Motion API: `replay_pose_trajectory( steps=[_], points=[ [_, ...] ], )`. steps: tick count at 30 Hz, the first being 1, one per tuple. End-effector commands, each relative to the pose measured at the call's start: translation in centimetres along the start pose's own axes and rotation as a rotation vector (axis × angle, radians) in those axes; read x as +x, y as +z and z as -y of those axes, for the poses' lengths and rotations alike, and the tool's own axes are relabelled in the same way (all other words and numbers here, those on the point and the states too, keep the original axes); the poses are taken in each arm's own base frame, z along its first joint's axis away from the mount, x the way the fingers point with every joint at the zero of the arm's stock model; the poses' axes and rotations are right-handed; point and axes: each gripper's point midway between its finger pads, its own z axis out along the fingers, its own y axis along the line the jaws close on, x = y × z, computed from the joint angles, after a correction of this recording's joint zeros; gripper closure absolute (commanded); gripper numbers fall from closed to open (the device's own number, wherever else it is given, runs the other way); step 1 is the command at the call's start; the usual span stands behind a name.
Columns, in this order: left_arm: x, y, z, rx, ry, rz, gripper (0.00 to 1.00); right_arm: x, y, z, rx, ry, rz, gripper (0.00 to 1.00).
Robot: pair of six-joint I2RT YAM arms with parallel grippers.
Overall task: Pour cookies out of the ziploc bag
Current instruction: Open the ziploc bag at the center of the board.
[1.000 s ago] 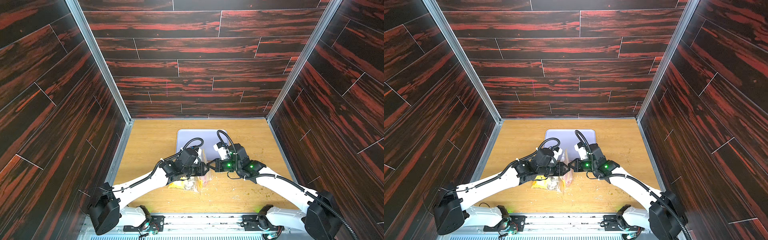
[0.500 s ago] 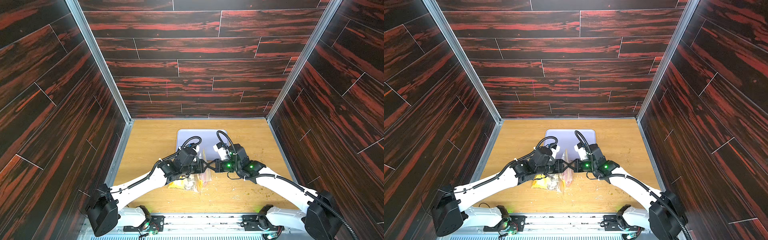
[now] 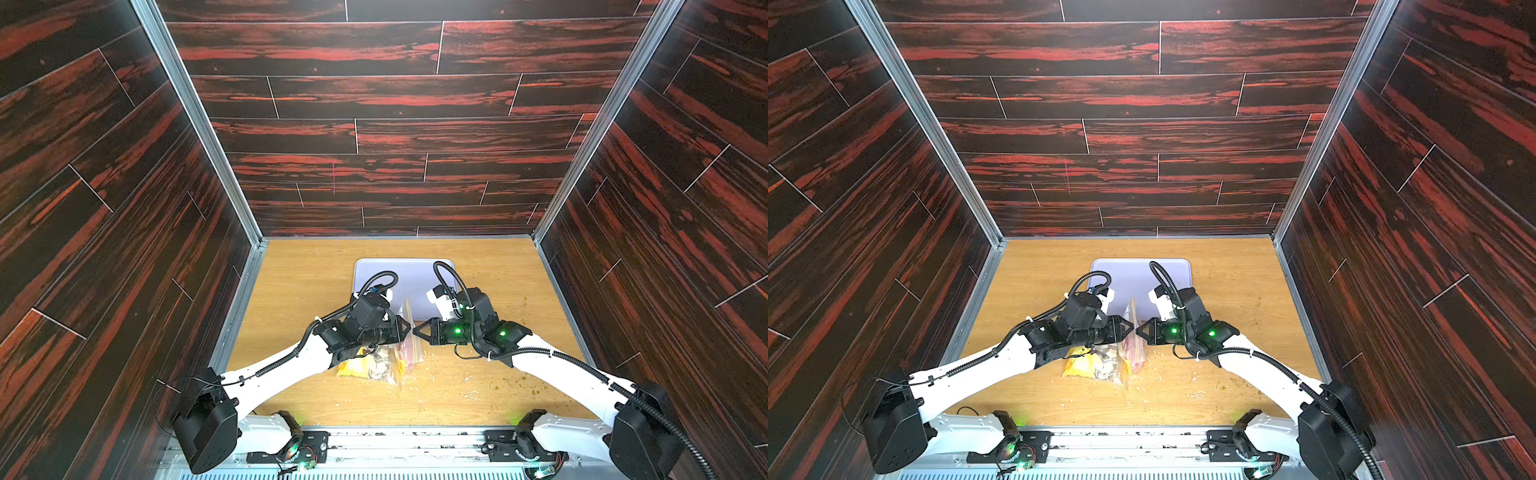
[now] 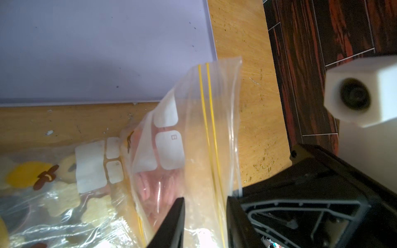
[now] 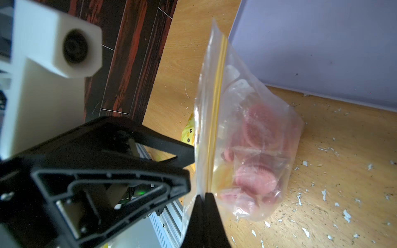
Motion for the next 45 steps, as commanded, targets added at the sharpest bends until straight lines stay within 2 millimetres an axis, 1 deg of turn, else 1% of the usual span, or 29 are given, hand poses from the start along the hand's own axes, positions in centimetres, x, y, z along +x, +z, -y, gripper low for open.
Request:
replay_pose_trajectory(
  steps=[1, 5, 9, 15, 19, 28, 32, 38, 41, 45],
  points=[
    [-0.6, -0.1, 0.0, 0.012, -0.017, 0.03, 0.65, 0.4, 0.0, -0.2, -0.01, 0.011, -0.013, 1.0],
    [-0.6, 0.1, 0.5, 0.029, -0.017, 0.018, 0.65, 0.4, 0.0, 0.0, -0.003, 0.016, -0.013, 1.0],
    [-0.7, -0.1, 1.1, 0.063, -0.017, 0.021, 0.6, 0.4, 0.0, -0.1, -0.007, 0.017, -0.012, 1.0],
    [-0.2, 0.7, 0.9, 0.068, -0.027, 0.001, 0.59, 0.4, 0.1, 0.0, -0.003, 0.022, -0.016, 1.0],
    [0.1, 1.2, 0.6, 0.059, -0.033, -0.018, 0.62, 0.3, 0.0, -0.1, -0.002, 0.023, -0.011, 1.0],
    [0.2, 1.6, -0.1, 0.044, -0.045, -0.005, 0.68, 0.3, 0.0, 0.0, 0.002, 0.034, -0.009, 1.0],
    [0.1, 1.4, 0.1, 0.06, -0.054, 0.01, 0.68, 0.2, 0.0, 0.2, 0.013, 0.046, -0.007, 1.0],
    [-0.1, 0.6, 0.0, 0.066, -0.057, 0.038, 0.68, 0.3, 0.1, 0.3, 0.019, 0.057, -0.011, 1.0],
    [0.0, 0.9, -0.4, 0.056, -0.054, 0.041, 0.68, 0.3, 0.1, 0.2, 0.01, 0.055, -0.009, 1.0],
    [-0.1, 1.4, 0.0, 0.068, -0.055, 0.029, 0.68, 0.2, 0.0, -0.1, -0.003, 0.047, -0.012, 1.0]
  ],
)
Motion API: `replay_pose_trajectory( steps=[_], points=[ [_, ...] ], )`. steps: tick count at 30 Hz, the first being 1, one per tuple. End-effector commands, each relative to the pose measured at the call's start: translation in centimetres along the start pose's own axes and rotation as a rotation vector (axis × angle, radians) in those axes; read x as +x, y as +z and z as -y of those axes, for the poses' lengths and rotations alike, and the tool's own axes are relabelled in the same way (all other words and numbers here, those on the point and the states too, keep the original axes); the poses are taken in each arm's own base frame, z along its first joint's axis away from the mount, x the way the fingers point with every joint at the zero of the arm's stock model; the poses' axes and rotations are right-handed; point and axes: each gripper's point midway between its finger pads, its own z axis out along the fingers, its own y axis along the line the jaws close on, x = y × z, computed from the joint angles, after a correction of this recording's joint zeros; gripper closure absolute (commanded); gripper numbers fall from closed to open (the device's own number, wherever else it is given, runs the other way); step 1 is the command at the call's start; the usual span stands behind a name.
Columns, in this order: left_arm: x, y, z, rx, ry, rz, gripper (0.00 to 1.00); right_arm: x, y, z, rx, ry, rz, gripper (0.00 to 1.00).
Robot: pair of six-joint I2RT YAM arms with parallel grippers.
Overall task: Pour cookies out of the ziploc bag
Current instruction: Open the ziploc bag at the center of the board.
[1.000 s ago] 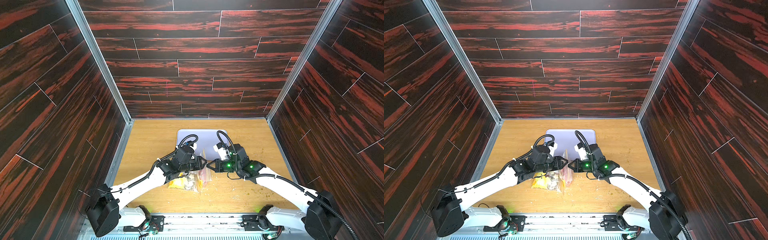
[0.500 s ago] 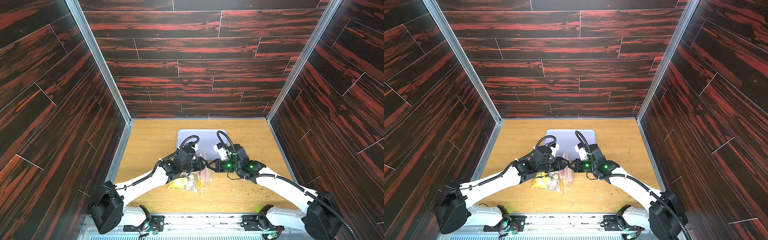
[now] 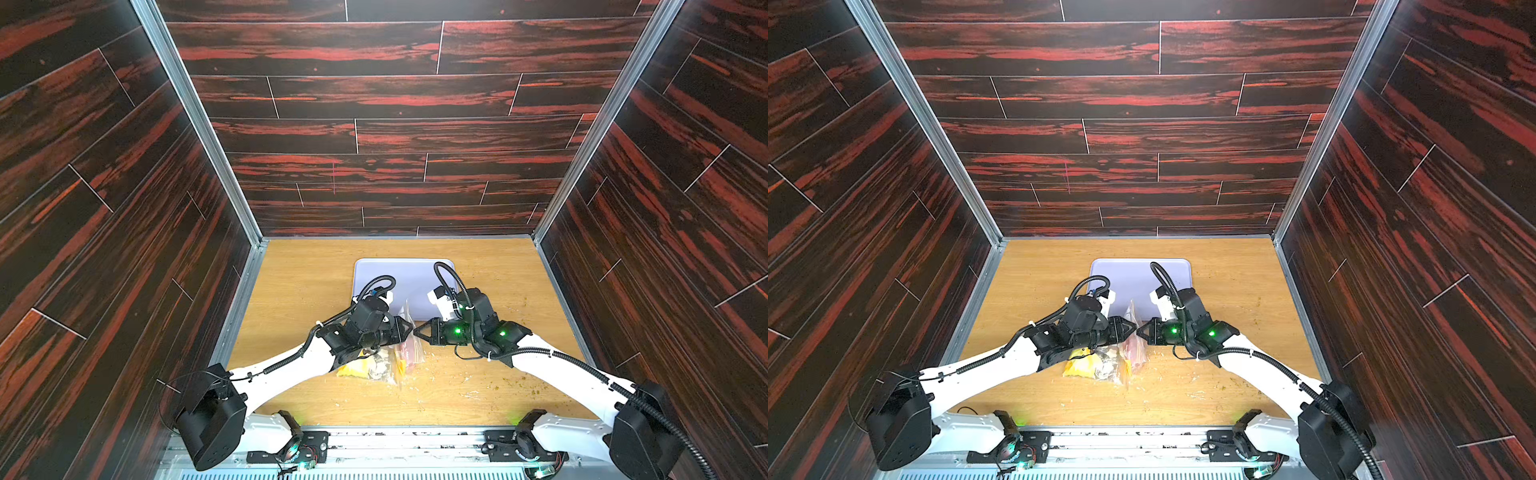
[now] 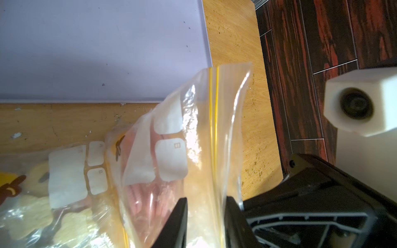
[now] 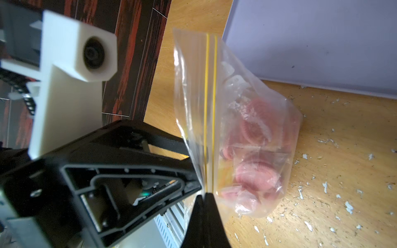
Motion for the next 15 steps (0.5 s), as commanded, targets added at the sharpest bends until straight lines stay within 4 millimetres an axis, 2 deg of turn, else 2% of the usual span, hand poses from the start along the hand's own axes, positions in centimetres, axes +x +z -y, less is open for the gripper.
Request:
replay_pose_trajectory(
  steps=[1, 6, 15],
  points=[
    [-0.6, 0.1, 0.1, 0.007, -0.012, 0.019, 0.68, 0.0, 0.0, -0.4, -0.015, 0.002, -0.005, 1.0],
    [-1.1, 0.3, 0.6, 0.012, -0.02, 0.033, 0.72, 0.0, 0.0, -0.5, -0.016, -0.001, -0.006, 1.0],
    [-1.7, 0.3, 0.9, 0.005, -0.021, 0.047, 0.87, -0.1, -0.1, -1.0, -0.039, -0.01, -0.005, 1.0]
  ],
)
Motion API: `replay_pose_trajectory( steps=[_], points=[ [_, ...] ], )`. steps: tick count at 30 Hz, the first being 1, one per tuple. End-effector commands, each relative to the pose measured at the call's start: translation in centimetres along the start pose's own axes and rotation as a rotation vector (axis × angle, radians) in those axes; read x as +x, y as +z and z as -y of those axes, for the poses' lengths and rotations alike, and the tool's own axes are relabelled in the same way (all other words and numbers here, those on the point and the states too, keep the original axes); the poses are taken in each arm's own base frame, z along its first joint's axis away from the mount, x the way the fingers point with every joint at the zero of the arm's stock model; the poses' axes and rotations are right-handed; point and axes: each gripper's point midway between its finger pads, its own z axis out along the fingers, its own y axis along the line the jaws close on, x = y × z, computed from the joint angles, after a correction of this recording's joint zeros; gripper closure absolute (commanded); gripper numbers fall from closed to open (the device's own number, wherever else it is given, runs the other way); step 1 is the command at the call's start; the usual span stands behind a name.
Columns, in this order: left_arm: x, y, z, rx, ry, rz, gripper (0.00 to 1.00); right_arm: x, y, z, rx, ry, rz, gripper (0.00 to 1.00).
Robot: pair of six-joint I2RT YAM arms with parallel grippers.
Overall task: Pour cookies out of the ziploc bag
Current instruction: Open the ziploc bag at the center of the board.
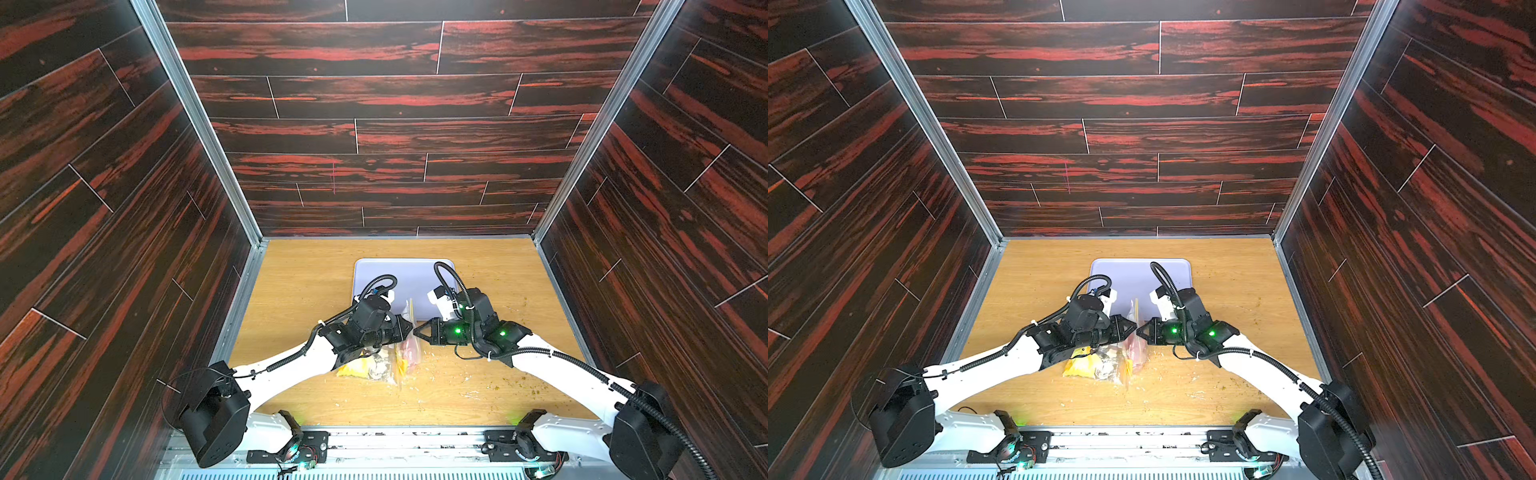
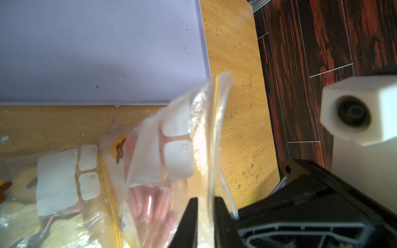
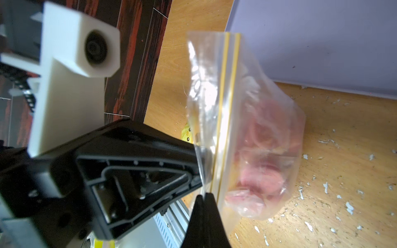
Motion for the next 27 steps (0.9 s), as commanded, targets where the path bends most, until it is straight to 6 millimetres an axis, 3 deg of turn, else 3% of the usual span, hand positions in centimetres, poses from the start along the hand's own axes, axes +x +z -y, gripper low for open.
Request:
replay_pose_trajectory(
  steps=[1, 6, 20, 27],
  points=[
    [-1.3, -0.1, 0.6, -0.002, -0.004, 0.039, 0.88, -0.1, -0.1, -0.8, -0.031, -0.006, -0.005, 1.0],
    [-1.7, -0.4, 0.3, -0.021, -0.002, 0.06, 1.0, -0.2, -0.2, -0.7, -0.015, -0.006, 0.0, 1.0],
    [-1.8, -1.2, 0.5, -0.036, 0.033, 0.06, 1.0, -1.0, -0.8, 2.2, 0.164, 0.029, 0.054, 1.0],
    [-1.5, -1.2, 0.5, -0.033, 0.039, 0.045, 1.0, -1.3, -1.0, 2.7, 0.194, 0.034, 0.075, 1.0]
  ],
)
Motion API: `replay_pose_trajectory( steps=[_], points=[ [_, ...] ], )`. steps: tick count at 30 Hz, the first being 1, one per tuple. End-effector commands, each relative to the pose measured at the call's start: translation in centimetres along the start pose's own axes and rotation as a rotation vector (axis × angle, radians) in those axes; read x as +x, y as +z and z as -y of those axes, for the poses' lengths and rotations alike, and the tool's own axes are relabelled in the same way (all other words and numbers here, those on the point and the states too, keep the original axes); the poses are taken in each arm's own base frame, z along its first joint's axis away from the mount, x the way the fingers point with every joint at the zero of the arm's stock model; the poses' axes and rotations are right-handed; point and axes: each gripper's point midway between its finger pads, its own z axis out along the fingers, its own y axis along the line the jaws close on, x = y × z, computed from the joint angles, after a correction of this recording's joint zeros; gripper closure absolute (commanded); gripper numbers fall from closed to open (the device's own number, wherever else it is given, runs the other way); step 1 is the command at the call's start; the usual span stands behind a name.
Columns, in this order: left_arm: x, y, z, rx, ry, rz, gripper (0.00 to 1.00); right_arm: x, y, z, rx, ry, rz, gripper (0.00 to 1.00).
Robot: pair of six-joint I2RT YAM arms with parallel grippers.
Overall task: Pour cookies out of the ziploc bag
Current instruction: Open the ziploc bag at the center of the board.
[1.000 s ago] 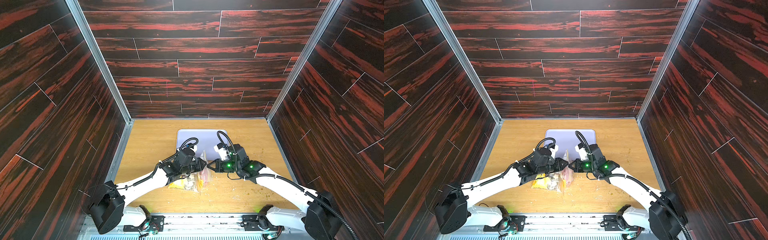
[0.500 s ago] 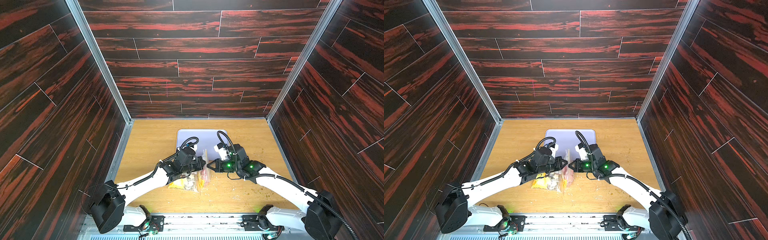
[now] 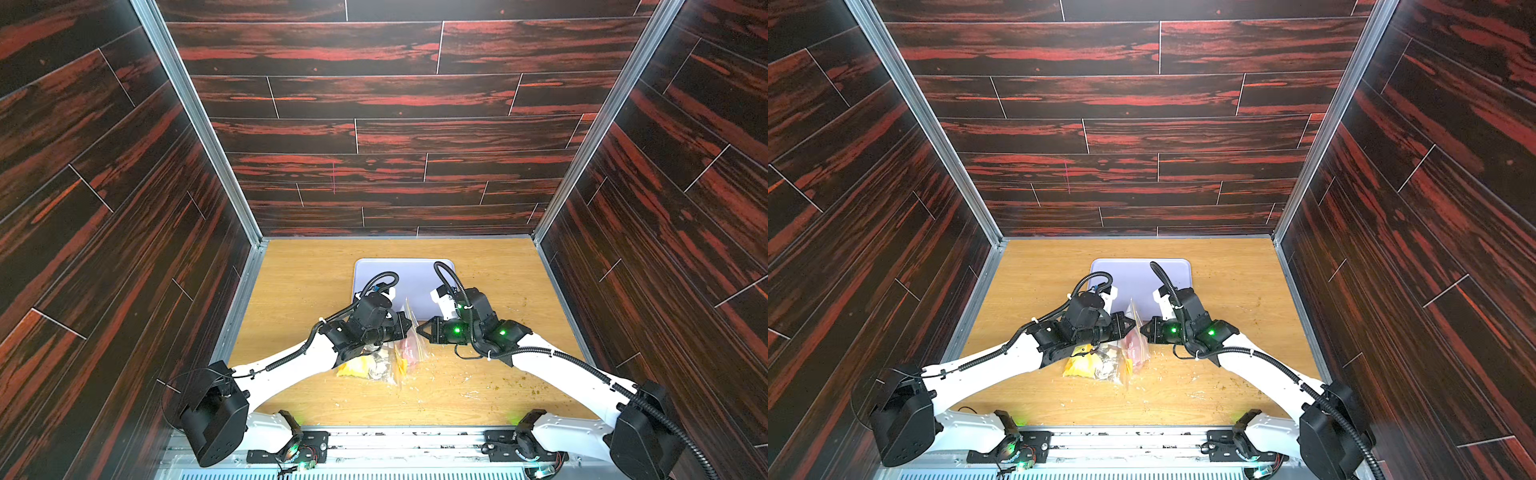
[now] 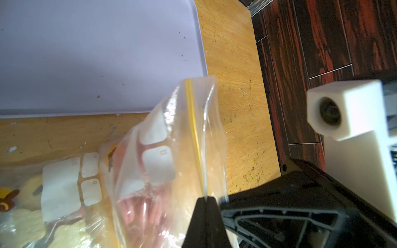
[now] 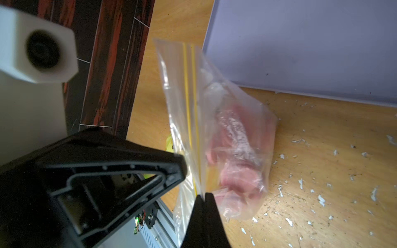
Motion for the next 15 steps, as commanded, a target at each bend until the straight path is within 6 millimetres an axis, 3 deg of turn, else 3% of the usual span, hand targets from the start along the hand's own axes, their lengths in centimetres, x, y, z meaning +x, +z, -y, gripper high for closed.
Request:
replay_pose_trajectory(
  steps=[1, 10, 15],
  points=[
    [-0.9, -0.9, 0.0, -0.021, 0.006, 0.03, 1.0, -0.5, -0.6, 1.1, 0.076, 0.021, 0.025, 1.0],
    [-0.9, -0.5, 0.2, -0.004, -0.004, 0.03, 1.0, -0.1, -0.5, -1.2, -0.037, -0.032, 0.004, 1.0],
    [-0.7, 0.2, 0.4, 0.003, -0.011, 0.003, 0.89, 0.3, -0.1, -1.9, -0.068, -0.056, -0.017, 1.0]
  ],
)
